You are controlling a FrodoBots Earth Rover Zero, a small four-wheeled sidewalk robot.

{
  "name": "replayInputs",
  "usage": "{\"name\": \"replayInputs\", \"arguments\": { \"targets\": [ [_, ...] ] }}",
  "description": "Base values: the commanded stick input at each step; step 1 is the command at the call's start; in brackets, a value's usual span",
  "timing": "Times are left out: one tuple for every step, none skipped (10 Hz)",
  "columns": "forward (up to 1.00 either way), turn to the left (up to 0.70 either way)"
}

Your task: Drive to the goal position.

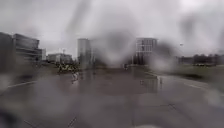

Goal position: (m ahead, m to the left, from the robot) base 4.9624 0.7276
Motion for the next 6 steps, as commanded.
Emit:
{"name": "replayInputs", "arguments": {
  "targets": [
    [0.07,0.00],
    [0.07,0.00],
    [0.07,0.00],
    [0.07,0.00],
    [0.07,0.00],
    [0.07,0.00]
  ]
}}
